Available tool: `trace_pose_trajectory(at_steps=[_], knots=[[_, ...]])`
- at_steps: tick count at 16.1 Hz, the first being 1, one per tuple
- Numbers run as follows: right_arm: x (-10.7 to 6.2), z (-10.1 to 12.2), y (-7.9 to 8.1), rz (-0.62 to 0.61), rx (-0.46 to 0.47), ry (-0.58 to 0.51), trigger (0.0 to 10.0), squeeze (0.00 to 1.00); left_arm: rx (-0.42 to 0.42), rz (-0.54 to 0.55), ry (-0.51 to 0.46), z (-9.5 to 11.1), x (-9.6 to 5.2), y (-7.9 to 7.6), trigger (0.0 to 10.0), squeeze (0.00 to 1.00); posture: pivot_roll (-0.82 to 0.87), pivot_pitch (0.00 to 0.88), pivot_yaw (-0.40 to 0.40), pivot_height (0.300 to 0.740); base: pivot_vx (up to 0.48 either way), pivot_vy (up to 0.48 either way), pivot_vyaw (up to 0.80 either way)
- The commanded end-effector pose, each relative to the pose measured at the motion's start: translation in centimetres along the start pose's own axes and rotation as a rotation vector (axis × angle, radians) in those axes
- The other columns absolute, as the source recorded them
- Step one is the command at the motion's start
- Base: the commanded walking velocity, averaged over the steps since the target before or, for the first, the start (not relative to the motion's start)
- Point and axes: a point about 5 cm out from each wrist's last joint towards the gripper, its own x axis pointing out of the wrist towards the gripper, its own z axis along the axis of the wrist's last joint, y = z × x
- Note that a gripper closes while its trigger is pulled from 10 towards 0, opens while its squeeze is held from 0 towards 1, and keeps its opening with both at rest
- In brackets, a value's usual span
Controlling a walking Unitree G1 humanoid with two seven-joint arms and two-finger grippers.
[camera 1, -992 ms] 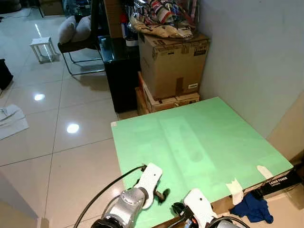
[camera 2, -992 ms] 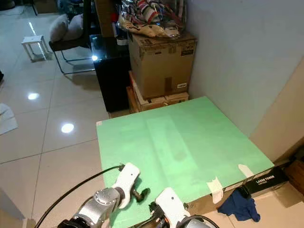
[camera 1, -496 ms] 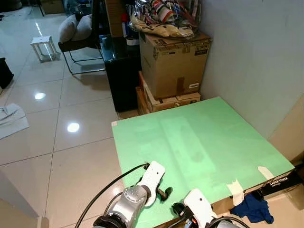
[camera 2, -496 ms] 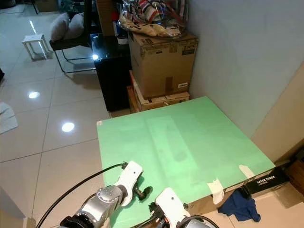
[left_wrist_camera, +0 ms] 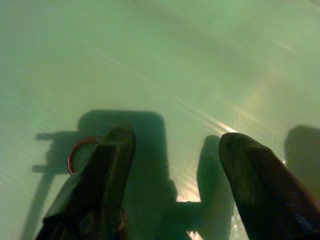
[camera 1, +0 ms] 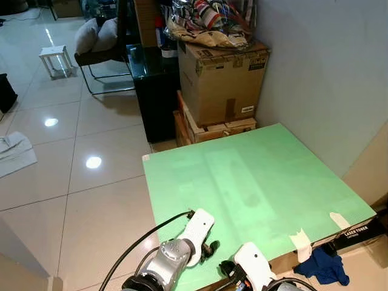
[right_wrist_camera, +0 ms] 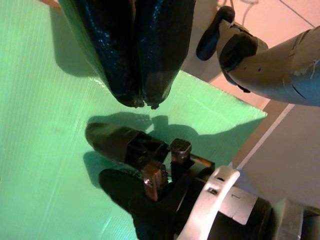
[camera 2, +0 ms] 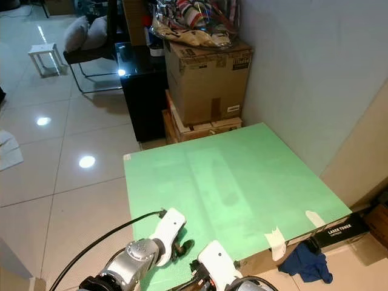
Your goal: Hang keys on a hook
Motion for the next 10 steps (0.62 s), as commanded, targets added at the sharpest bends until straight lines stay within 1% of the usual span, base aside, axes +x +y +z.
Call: trace_pose_trajectory(at_steps=[1, 3, 4, 5, 6, 7, 8, 9, 10], knots=[[-0.2, 0.2, 0.0, -0.002, 0.005, -0.007, 10.0, 0.00, 0.011, 0.009, 0.013, 0.1, 0.0, 0.1, 0.0, 0.00, -0.18, 0.063, 0.054, 0.740, 0.000, 0.000, 0.00], [-0.2, 0.2, 0.0, -0.002, 0.005, -0.005, 10.0, 0.00, 0.006, 0.017, 0.000, 0.3, 0.0, 0.3, 0.0, 0.00, -0.19, 0.062, 0.053, 0.740, 0.000, 0.000, 0.00], [-0.2, 0.1, 0.0, -0.002, 0.004, -0.003, 10.0, 0.00, -0.009, 0.020, -0.037, 0.9, 0.1, 0.3, 0.0, 0.00, -0.19, 0.060, 0.053, 0.740, 0.000, 0.000, 0.00], [-0.2, 0.1, 0.0, -0.002, 0.004, -0.004, 10.0, 0.00, -0.023, 0.016, -0.067, 1.3, 0.0, 0.3, 9.0, 0.00, -0.19, 0.060, 0.054, 0.740, 0.000, 0.000, 0.00], [-0.3, 0.1, 0.0, -0.006, 0.003, -0.004, 10.0, 0.00, -0.036, -0.007, -0.159, 2.7, -0.3, 0.4, 10.0, 0.00, -0.19, 0.057, 0.054, 0.740, 0.000, 0.000, 0.00], [-0.4, 0.1, 0.0, -0.007, 0.003, -0.003, 10.0, 0.00, -0.033, -0.036, -0.232, 3.8, -0.8, 0.4, 10.0, 0.00, -0.19, 0.057, 0.055, 0.740, 0.000, 0.000, 0.00], [-0.4, 0.0, 0.1, -0.005, 0.005, 0.000, 10.0, 0.00, -0.054, -0.077, -0.293, 4.8, -1.3, 0.3, 10.0, 0.00, -0.19, 0.055, 0.055, 0.740, 0.000, 0.000, 0.00], [-0.5, -0.1, 0.2, -0.003, 0.007, 0.001, 10.0, 0.00, -0.041, -0.080, -0.291, 4.8, -1.4, 0.5, 10.0, 0.00, -0.19, 0.054, 0.055, 0.740, 0.000, 0.000, 0.00], [-0.5, -0.2, 0.3, -0.001, 0.009, 0.003, 10.0, 0.00, -0.019, -0.055, -0.274, 4.5, -1.4, 0.8, 10.0, 0.01, -0.19, 0.052, 0.053, 0.740, 0.000, 0.000, 0.00]])
